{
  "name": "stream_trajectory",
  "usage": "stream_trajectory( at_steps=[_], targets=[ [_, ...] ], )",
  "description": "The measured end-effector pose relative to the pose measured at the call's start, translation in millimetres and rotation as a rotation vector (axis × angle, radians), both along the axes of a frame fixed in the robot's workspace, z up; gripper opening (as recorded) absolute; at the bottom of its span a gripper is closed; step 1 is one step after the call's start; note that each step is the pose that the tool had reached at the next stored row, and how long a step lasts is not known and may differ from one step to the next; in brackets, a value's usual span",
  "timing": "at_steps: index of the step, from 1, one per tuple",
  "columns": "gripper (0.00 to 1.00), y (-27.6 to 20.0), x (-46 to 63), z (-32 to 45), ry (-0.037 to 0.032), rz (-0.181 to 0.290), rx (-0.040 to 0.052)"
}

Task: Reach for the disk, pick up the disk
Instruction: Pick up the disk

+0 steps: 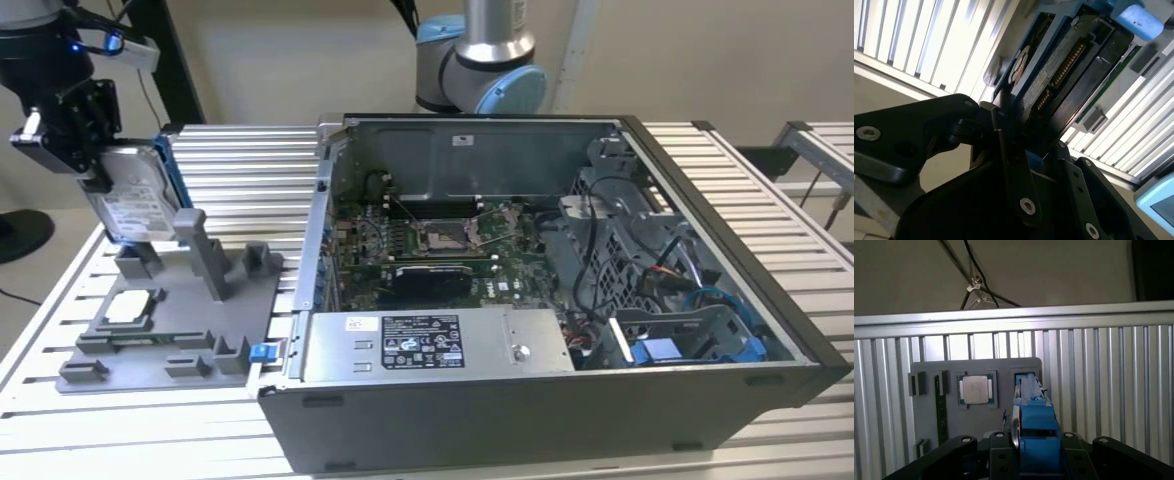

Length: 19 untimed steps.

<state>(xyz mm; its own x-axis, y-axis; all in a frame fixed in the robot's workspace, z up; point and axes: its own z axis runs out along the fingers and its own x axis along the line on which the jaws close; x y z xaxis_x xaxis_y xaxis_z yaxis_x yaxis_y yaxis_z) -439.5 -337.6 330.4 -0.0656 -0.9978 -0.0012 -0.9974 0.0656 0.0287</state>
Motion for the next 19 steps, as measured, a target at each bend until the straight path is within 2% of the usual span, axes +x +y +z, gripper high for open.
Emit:
stream_trajectory(
  at_steps=[5,19],
  targets=[
    [0.0,0.0,0.0,8.9,-0.0001,0.0,0.0],
    [0.0,0.0,0.0,46.0,-0.0001,0.0,0.0]
  ],
)
